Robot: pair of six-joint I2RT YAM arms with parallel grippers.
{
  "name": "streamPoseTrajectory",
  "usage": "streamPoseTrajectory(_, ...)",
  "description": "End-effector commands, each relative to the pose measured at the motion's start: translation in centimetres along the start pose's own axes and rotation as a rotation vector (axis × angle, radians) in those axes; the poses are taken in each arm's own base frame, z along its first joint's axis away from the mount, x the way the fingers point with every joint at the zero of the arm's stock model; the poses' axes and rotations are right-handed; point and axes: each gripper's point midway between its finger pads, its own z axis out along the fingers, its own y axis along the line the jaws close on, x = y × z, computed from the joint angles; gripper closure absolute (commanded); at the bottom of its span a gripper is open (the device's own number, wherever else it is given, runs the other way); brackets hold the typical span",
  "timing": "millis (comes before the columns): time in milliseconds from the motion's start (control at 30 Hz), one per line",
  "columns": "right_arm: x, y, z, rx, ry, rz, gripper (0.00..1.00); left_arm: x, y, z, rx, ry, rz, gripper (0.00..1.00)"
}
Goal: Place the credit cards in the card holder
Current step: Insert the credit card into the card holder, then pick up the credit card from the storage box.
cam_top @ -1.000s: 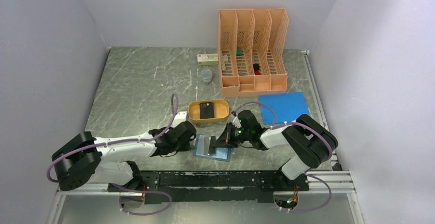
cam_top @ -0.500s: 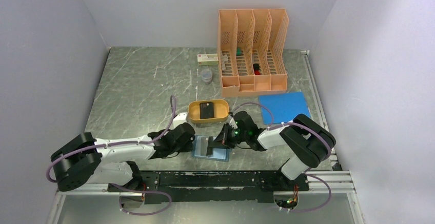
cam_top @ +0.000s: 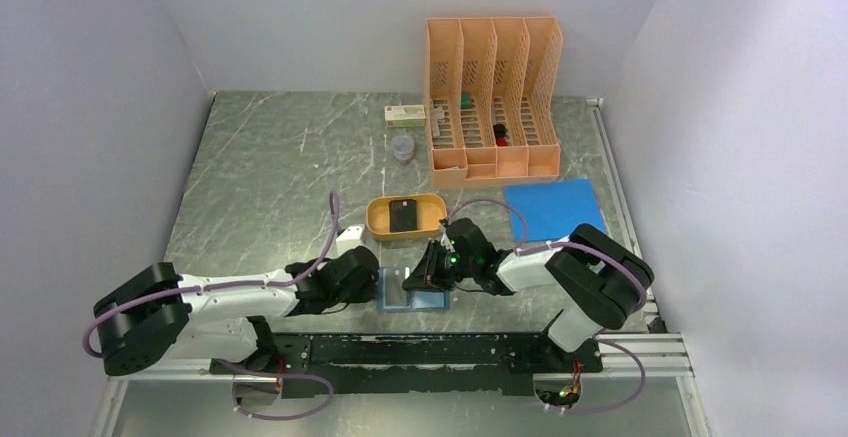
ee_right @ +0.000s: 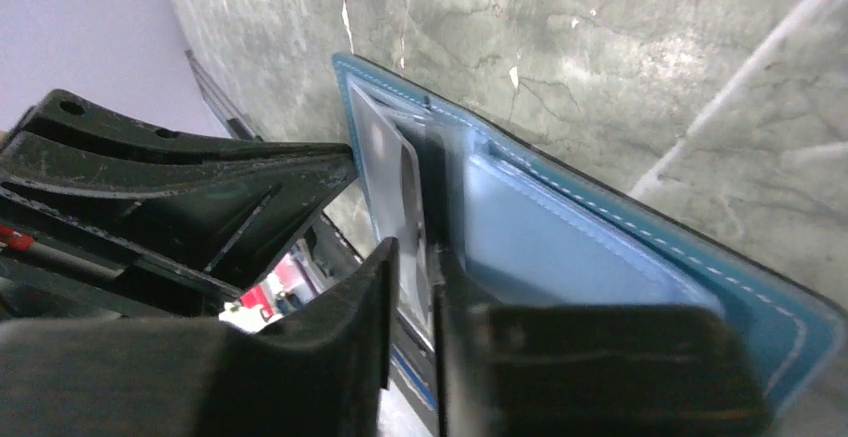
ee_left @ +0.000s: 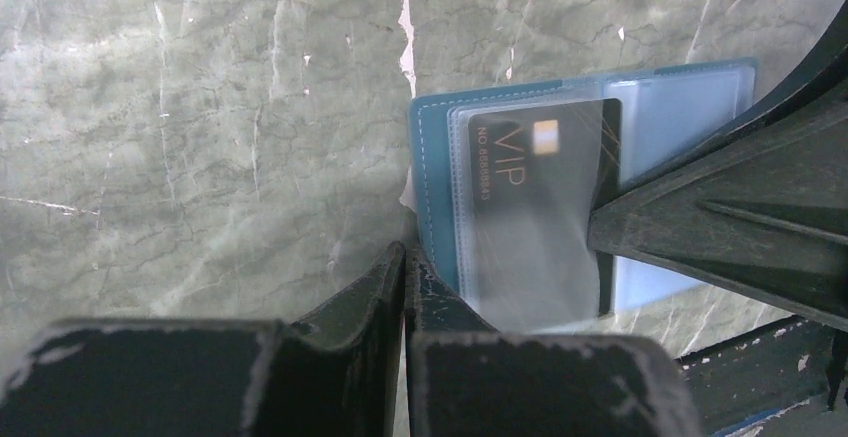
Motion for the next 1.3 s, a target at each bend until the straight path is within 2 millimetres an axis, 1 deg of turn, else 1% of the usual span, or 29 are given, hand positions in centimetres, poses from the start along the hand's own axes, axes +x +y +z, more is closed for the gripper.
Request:
streamPoseTrajectory(0,-0.1,-1.1,-0.5,0.065,-0.030,-0.021,0.71,1.3,1.1,-0.1,-0.028,0.035,0.013,0.90)
streamPoseTrajectory(67,-0.1,-1.1,-0.7,0.070,-0.033,-0.028,0.61,1.2,1.0,-0.1,-0.027,0.033,0.016,0.90)
streamPoseTrajectory(133,-0.2,-0.9,-0.7,0.070,-0.035,-0.036,0.57,1.1,0.7,0.0,-0.020,0.033,0.018,0.90)
streamPoseTrajectory(333,-0.6,0.3,-0.2,0.050,-0.022,-0.070,0.57,1.0,0.0,0.2,0.003,0.035,0.025,0.90)
streamPoseTrajectory(433,-0.3,1.0,0.1,0.039,0.002,-0.099,0.57,0.8,-0.5,0.3,0.018,0.031,0.026,0.90)
streamPoseTrajectory(533,0.1,1.2,0.3,0.036,0.022,-0.118,0.57,0.7,-0.9,0.4,0.027,0.030,0.027,0.90)
streamPoseTrajectory(667,0.2,1.3,0.0,0.047,0.031,-0.134,0.57,0.4,-0.9,0.2,0.021,0.020,0.025,0.90)
streamPoseTrajectory(733,-0.3,1.2,-0.7,0.099,0.004,-0.150,0.53,-0.1,-0.4,0.0,-0.004,0.001,0.021,0.90)
streamPoseTrajectory(867,-2.3,0.9,-3.0,0.230,-0.085,-0.210,0.41,-1.5,0.6,-1.2,-0.046,-0.055,0.015,0.88)
streamPoseTrajectory(900,-2.9,1.2,-3.6,0.250,-0.102,-0.226,0.39,-1.9,0.7,-1.6,-0.051,-0.071,0.014,0.88)
streamPoseTrajectory(933,-3.2,1.1,-4.3,0.285,-0.112,-0.233,0.38,-2.3,1.0,-1.9,-0.059,-0.083,0.012,0.87)
streamPoseTrajectory(1000,-4.6,1.7,-5.5,0.320,-0.164,-0.259,0.36,-3.4,0.9,-2.7,-0.061,-0.114,0.009,0.85)
streamPoseTrajectory(1067,-6.4,3.1,-6.8,0.314,-0.237,-0.289,0.35,-4.5,1.0,-3.5,-0.069,-0.143,0.008,0.83)
streamPoseTrajectory(1133,-8.4,4.5,-7.6,0.291,-0.309,-0.304,0.35,-6.2,0.6,-4.1,-0.058,-0.187,-0.006,0.81)
streamPoseTrajectory(1167,-9.8,5.1,-7.9,0.274,-0.354,-0.303,0.35,-7.3,0.2,-4.4,-0.045,-0.209,-0.017,0.80)
streamPoseTrajectory(1267,-13.2,5.6,-7.7,0.247,-0.438,-0.299,0.37,-11.1,-1.1,-4.5,0.003,-0.260,-0.067,0.77)
